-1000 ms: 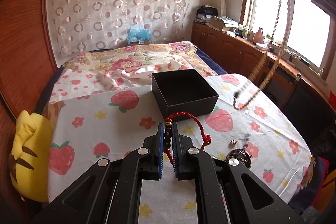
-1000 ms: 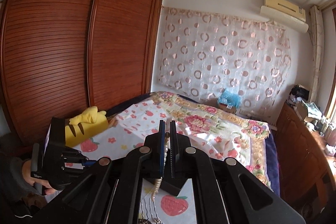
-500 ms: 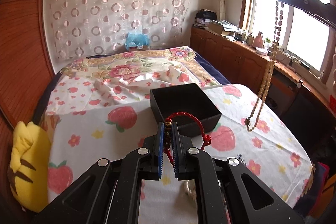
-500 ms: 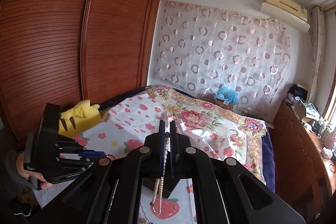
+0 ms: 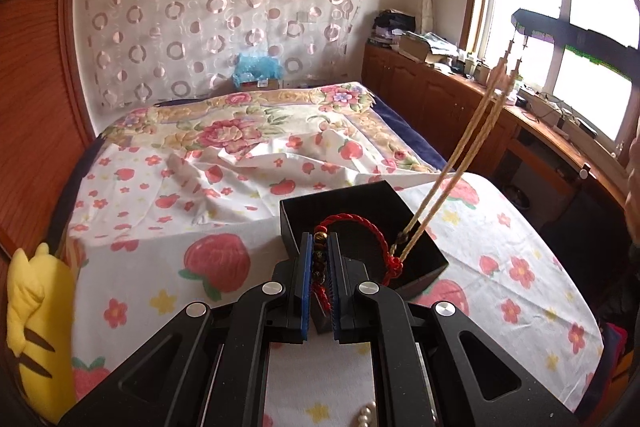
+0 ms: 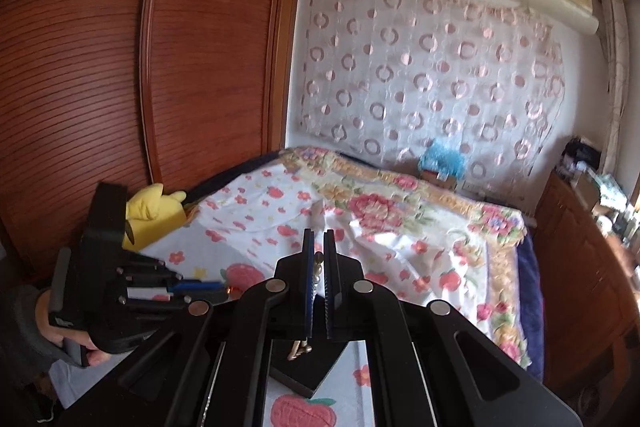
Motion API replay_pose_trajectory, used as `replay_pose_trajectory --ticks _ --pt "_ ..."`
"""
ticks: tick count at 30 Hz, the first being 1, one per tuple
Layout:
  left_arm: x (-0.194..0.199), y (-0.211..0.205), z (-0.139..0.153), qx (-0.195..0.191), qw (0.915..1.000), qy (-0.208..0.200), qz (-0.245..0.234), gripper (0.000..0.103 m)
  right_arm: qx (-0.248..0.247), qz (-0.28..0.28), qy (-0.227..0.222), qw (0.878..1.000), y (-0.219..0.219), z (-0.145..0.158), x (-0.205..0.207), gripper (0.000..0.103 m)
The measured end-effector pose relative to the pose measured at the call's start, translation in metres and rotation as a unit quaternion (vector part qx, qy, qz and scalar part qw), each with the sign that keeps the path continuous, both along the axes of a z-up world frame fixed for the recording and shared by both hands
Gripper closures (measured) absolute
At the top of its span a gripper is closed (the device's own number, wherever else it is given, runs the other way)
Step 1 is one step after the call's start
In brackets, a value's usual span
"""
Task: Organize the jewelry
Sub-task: 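Lower both held pieces into the black box and open both tools, then move both open tools back to the jewelry pile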
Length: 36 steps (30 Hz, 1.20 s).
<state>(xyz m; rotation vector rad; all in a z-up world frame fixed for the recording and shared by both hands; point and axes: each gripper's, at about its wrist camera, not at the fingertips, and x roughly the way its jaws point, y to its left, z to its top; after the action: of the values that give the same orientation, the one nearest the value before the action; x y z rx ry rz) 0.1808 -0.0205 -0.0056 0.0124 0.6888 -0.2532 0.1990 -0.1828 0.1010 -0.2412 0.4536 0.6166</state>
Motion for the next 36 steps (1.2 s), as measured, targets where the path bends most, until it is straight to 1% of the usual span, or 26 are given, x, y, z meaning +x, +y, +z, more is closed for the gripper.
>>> replay_pose_trajectory --ticks 5,7,11,12,14,15,16,20,23,24,25,26,29,36 --pt "0.021 -0.004 -0.006 0.004 0.9999 0.01 0.0 0.097 -0.002 0.005 0.035 0.999 0.004 -0.029 0.017 0.098" --pt "0.028 -0.007 -0.01 0.006 0.9999 0.015 -0.001 0.097 -0.004 0.005 0.059 0.998 0.005 -0.048 0.027 0.097" --pt "0.042 -0.012 -0.016 0.008 0.9997 0.024 -0.003 0.097 -0.014 -0.005 0.089 0.996 0.006 -0.077 0.042 0.097" --pt "0.045 -0.013 -0.016 0.007 0.9996 0.026 -0.004 0.097 -0.012 -0.007 0.092 0.996 0.004 -0.08 0.043 0.095" --pt "0.051 -0.017 -0.019 0.01 0.9994 0.031 -0.007 0.097 -0.006 -0.012 0.098 0.995 -0.002 -0.087 0.044 0.086" --pt "0.053 -0.019 -0.02 0.011 0.9994 0.032 -0.008 0.097 -0.005 -0.013 0.099 0.995 -0.003 -0.088 0.044 0.076" --pt "0.054 -0.019 -0.021 0.012 0.9993 0.034 -0.009 0.097 -0.004 -0.014 0.1 0.995 -0.004 -0.089 0.043 0.073" --pt "0.058 -0.024 -0.025 0.011 0.9991 0.041 -0.01 0.096 -0.009 -0.017 0.098 0.995 -0.01 -0.092 0.035 0.073" --pt "0.054 -0.027 -0.024 0.008 0.999 0.042 -0.014 0.095 -0.01 -0.016 0.098 0.995 -0.014 -0.096 0.024 0.073" --pt "0.053 -0.027 -0.024 0.009 0.999 0.041 -0.016 0.09 -0.009 -0.017 0.099 0.995 -0.015 -0.096 0.025 0.073" --pt "0.051 -0.028 -0.023 0.011 0.999 0.04 -0.016 0.081 -0.009 -0.018 0.1 0.995 -0.015 -0.097 0.022 0.073" --pt "0.048 -0.028 -0.022 0.011 0.9992 0.037 -0.014 0.079 -0.009 -0.019 0.1 0.995 -0.015 -0.099 0.017 0.073" --pt "0.035 -0.027 -0.019 0.008 0.9993 0.032 -0.014 0.079 -0.006 -0.021 0.104 0.994 -0.02 -0.107 0.001 0.073" --pt "-0.011 -0.022 -0.02 0.008 0.9994 0.027 -0.018 0.078 0.011 -0.024 0.119 0.993 -0.03 -0.125 -0.037 0.073"
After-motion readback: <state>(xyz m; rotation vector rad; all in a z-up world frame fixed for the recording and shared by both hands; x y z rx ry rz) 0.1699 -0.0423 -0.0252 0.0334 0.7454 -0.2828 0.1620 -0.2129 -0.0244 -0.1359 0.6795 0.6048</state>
